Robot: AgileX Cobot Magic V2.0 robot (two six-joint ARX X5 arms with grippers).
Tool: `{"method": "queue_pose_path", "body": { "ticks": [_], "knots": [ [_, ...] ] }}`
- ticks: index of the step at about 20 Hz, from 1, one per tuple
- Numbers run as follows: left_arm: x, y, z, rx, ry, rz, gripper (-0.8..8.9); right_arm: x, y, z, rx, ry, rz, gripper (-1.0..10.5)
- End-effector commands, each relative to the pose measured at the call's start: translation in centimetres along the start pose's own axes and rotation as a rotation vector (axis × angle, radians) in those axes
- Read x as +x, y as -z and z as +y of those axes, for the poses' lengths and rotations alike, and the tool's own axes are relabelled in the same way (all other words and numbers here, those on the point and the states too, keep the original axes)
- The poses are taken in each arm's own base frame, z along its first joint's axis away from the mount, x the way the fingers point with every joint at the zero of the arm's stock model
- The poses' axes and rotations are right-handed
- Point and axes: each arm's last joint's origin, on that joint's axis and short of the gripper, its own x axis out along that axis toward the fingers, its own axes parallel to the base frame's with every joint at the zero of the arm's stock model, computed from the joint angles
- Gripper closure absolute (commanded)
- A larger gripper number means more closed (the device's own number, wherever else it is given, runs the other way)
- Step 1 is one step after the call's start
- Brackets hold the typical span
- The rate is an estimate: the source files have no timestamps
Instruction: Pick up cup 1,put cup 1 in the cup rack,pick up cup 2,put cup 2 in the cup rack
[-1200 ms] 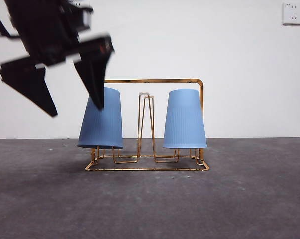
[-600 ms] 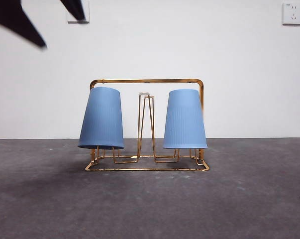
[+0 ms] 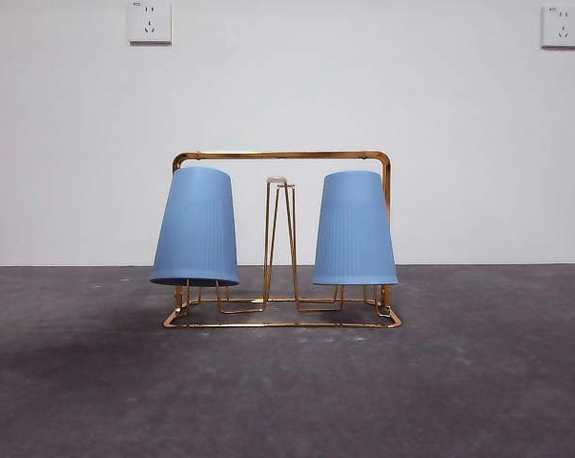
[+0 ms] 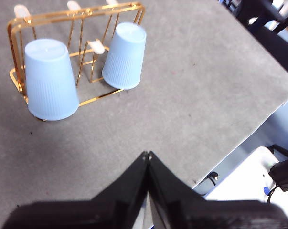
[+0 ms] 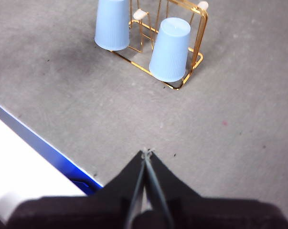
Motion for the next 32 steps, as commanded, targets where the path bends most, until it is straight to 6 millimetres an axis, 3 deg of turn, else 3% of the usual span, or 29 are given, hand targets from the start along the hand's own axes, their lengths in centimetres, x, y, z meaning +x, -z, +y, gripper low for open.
{"method": "queue_pose_path", "body": {
  "ticks": [1,11,14,19,22,25,28,32],
  "knots": [
    [-0.2,0.0,-0.1,-0.001,0.004,-0.008,8.16,0.1,0.2,0.0,0.033,0.003,0.027,9.4],
    [0.3,-0.2,0.0,0.003,-0.002,0.007,8.16,0.1,0.3,0.0,0.033,0.004,0.026,9.4],
    [0.6,-0.5,0.0,0.077,-0.022,-0.011,8.16,0.1,0.3,0.0,0.033,0.003,0.026,9.4],
    [0.6,-2.1,0.6,0.238,-0.344,-0.206,8.16,0.1,0.3,0.0,0.033,0.003,0.026,9.4],
    [-1.3,-3.5,1.4,0.352,-0.460,-0.376,8.16,0.1,0.2,0.0,0.033,0.003,0.026,9.4],
    [-3.0,-3.9,2.6,0.475,-0.429,-0.490,8.16,0.1,0.3,0.0,0.033,0.003,0.026,9.4],
    [-3.9,-2.6,4.4,0.493,-0.512,-0.560,8.16,0.1,0.2,0.0,0.033,0.003,0.026,9.4],
    [-2.2,2.2,7.7,0.432,-0.677,-0.570,8.16,0.1,0.3,0.0,0.033,0.003,0.026,9.4]
  ]
}}
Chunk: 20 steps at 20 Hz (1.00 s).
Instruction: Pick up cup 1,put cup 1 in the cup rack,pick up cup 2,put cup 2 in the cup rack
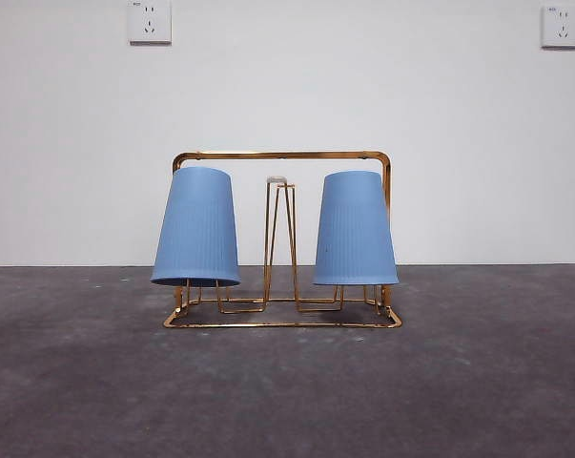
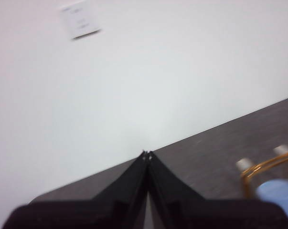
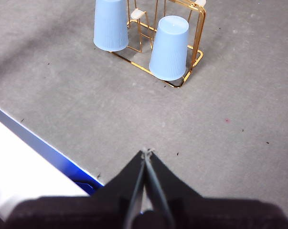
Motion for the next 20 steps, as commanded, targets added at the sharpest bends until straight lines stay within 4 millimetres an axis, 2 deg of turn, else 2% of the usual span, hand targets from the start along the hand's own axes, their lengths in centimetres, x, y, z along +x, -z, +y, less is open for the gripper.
{"method": "queue_pose_path", "body": {
  "ticks": [1,6,10,15,20],
  "knots": [
    [0.0,4.4,-0.7,0.010,-0.028,0.049,8.16,0.1,0.3,0.0,0.008,0.003,0.025,9.4],
    [-0.7,13.3,-3.0,-0.070,-0.042,0.095,8.16,0.1,0.3,0.0,0.008,0.003,0.025,9.4],
    [-1.3,18.0,-4.4,-0.140,-0.038,0.130,8.16,0.1,0.3,0.0,0.008,0.003,0.025,9.4],
    [-1.8,20.9,-5.3,-0.189,-0.033,0.169,8.16,0.1,0.3,0.0,0.008,0.003,0.025,9.4],
    [-1.9,21.5,-5.5,-0.232,-0.030,0.202,8.16,0.1,0.3,0.0,0.008,0.003,0.025,9.4]
  ]
}}
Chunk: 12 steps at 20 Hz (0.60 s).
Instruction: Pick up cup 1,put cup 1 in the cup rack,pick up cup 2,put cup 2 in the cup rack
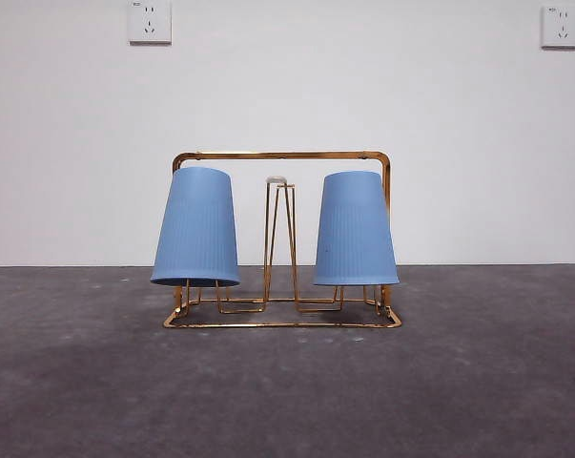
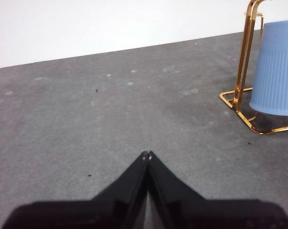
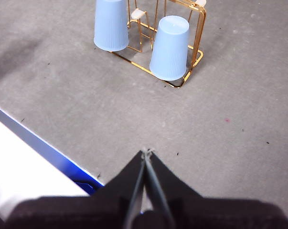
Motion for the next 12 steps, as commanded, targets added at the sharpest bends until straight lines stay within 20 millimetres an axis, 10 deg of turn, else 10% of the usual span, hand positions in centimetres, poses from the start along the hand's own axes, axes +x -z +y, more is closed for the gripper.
{"method": "queue_pose_path", "body": {
  "ticks": [1,12],
  "knots": [
    [0.12,0.32,0.00,-0.041,0.003,0.002,8.16,0.06,0.28,-0.02,0.008,0.003,0.024,9.4],
    [0.19,0.40,0.00,-0.042,0.003,0.015,8.16,0.07,0.27,-0.02,0.008,0.003,0.025,9.4]
  ]
}}
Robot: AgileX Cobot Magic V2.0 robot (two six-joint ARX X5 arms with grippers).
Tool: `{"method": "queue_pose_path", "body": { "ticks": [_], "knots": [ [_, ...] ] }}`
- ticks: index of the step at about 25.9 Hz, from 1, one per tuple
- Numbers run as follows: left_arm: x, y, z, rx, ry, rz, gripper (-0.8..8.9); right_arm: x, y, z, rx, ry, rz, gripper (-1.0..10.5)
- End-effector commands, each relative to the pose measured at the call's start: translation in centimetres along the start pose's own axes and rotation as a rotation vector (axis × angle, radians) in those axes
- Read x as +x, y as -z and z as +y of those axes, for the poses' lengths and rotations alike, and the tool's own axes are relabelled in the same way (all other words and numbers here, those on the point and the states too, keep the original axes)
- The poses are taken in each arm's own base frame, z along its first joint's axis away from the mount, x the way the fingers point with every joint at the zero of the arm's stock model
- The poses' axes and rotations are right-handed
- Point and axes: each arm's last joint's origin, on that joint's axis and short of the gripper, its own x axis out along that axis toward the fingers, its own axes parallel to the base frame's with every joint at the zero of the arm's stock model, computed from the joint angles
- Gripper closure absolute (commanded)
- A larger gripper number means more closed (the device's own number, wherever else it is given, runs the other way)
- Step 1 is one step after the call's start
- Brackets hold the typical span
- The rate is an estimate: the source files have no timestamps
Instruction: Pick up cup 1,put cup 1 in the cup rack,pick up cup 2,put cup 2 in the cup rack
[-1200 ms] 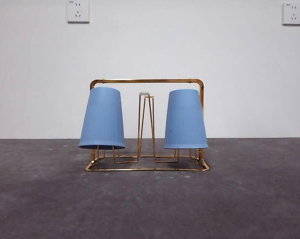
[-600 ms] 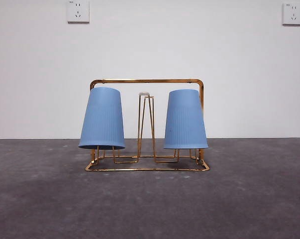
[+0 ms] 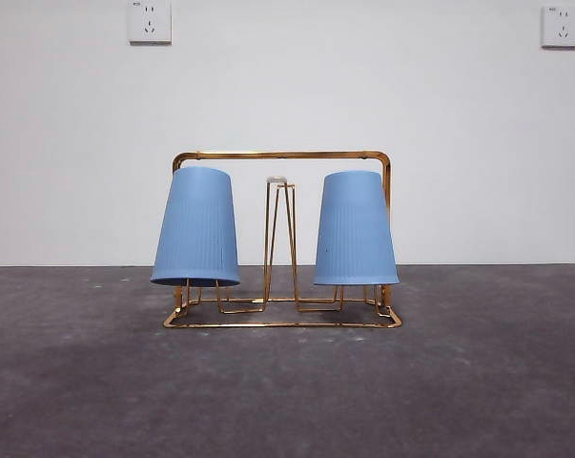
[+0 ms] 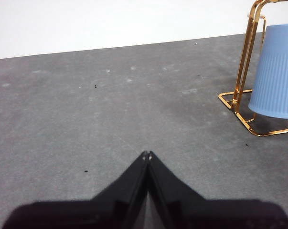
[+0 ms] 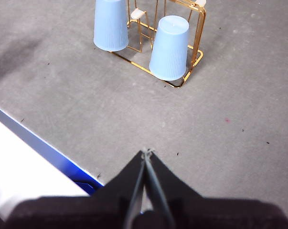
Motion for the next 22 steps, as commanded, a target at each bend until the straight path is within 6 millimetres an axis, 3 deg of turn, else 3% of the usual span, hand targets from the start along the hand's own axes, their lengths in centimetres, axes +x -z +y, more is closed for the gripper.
{"method": "queue_pose_path", "body": {
  "ticks": [1,7,11,15,18,22],
  "knots": [
    [0.1,0.3,0.0,-0.007,0.002,0.006,8.16,0.1,0.3,0.0,0.008,0.003,0.025,9.4],
    [0.1,0.3,0.0,-0.007,0.002,0.006,8.16,-0.2,0.3,-0.3,-0.031,0.046,0.008,9.4],
    [0.1,0.3,0.0,-0.007,0.002,0.006,8.16,-2.1,-0.4,-1.3,0.038,0.205,-0.266,9.4],
    [0.1,0.3,0.0,-0.007,0.002,0.006,8.16,-4.0,0.4,-1.8,0.138,0.464,-0.447,9.4],
    [0.1,0.3,0.0,-0.007,0.002,0.006,8.16,-3.0,1.5,-2.3,0.153,0.615,-0.537,9.4],
    [0.1,0.3,0.0,-0.007,0.002,0.006,8.16,-0.5,3.0,-3.1,0.153,0.645,-0.597,9.4]
  ]
}}
